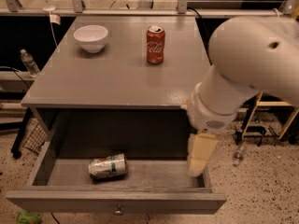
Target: Pick 7up can from top drawer and place on counter
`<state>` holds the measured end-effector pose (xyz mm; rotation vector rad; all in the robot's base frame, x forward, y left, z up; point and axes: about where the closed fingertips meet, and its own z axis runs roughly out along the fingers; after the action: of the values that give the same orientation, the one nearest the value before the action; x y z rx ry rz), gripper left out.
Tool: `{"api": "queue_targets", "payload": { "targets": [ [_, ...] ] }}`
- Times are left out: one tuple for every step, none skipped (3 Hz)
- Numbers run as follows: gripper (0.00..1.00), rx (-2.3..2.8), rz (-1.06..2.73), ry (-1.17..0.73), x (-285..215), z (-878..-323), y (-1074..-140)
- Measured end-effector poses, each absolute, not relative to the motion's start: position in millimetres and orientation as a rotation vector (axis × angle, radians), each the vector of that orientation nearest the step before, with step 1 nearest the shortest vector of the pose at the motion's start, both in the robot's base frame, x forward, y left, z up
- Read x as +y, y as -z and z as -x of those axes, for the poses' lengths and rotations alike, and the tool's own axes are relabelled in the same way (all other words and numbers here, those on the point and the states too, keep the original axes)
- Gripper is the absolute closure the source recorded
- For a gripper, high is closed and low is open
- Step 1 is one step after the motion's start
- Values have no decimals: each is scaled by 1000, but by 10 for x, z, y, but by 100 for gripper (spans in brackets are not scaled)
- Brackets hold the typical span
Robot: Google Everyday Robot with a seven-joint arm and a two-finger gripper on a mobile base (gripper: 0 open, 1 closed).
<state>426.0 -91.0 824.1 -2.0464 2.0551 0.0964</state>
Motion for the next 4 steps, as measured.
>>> {"api": "queue_targets", "payload": {
  "targets": [
    [0,1985,2144,-201,-557,-4259,-7881],
    [0,1877,2245,-314,-121,-4263,-7531],
    [0,1737,2286,-383,347,-4425,-7247],
    [0,1663,2285,-412,598,-4536,-7092]
  ]
}}
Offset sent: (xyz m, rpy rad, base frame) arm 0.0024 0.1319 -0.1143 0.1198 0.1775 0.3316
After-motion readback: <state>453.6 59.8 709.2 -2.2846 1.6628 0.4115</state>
